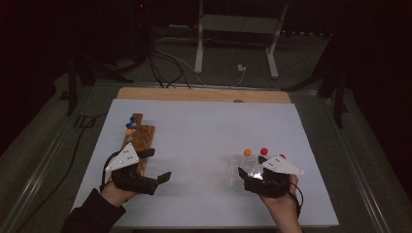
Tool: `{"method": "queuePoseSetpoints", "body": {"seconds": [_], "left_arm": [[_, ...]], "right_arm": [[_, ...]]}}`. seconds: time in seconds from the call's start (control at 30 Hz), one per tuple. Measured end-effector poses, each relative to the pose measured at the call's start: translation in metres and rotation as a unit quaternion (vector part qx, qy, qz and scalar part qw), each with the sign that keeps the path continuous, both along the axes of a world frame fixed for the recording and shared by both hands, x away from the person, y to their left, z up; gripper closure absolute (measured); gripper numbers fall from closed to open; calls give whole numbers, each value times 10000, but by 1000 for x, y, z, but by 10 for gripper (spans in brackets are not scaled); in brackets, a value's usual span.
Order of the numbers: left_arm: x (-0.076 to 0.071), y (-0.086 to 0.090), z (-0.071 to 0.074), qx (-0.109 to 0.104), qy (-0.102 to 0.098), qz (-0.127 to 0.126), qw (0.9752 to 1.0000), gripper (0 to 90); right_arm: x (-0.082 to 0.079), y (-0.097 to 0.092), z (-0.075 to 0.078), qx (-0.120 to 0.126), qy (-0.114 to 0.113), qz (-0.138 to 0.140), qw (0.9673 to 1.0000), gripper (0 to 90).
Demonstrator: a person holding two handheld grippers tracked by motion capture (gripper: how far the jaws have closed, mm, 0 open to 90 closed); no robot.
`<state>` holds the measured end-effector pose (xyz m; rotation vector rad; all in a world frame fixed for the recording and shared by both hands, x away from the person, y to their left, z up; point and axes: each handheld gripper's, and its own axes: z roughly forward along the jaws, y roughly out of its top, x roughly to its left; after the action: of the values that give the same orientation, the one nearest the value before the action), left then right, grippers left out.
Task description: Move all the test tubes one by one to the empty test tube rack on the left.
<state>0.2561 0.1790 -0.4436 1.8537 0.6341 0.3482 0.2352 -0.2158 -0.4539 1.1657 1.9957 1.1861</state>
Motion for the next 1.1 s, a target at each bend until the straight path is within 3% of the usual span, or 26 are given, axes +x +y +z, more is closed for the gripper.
{"method": "queuePoseSetpoints", "body": {"seconds": [0.03,0.3,0.63,0.93,1.1], "left_arm": [[0,-1,-1,10,-5,15,10000,40],[-1,-7,-4,74,43,-116,9999,40],[-2,-8,-3,121,17,-131,9998,40],[-2,-7,-1,88,35,-148,9998,41],[-3,-7,-1,88,25,-138,9999,41]], "right_arm": [[3,0,-3,-86,53,55,9999,383],[21,-2,-12,-188,299,-229,9991,549],[38,3,-17,-297,552,-351,9974,622],[47,8,-20,-463,644,-396,9961,659],[48,8,-20,-434,659,-434,9959,736]]}}
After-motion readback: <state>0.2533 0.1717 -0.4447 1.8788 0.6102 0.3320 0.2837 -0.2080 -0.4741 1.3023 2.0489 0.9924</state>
